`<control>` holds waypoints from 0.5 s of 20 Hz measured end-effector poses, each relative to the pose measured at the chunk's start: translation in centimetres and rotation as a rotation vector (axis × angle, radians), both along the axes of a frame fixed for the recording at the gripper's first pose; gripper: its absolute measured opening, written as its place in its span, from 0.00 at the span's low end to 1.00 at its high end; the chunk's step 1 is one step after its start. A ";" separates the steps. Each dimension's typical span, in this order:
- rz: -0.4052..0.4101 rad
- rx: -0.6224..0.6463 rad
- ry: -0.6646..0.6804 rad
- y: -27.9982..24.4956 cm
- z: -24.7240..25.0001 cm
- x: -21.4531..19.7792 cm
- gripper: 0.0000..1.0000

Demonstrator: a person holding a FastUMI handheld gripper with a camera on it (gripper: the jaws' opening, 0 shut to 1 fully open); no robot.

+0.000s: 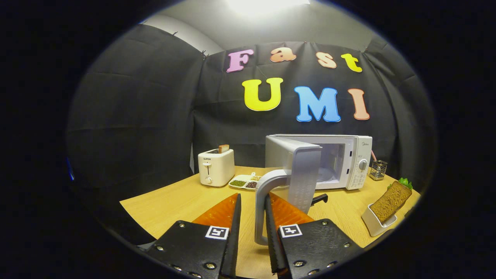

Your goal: Open the microwave, put the food inside, and close the microwave door.

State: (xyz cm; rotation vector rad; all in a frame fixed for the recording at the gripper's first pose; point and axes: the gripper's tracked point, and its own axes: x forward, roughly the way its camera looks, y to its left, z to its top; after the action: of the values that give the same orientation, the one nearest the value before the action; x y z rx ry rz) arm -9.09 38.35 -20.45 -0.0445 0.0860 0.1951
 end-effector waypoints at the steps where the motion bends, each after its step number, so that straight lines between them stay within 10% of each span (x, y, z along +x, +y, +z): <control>1: 0.009 0.009 0.006 0.1 0.0 -0.3 0.33; 10: 0.299 0.057 0.023 3.6 1.2 -7.1 0.34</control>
State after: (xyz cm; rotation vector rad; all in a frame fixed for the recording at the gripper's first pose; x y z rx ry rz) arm -16.22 41.91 -19.29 0.0020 0.0963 0.4970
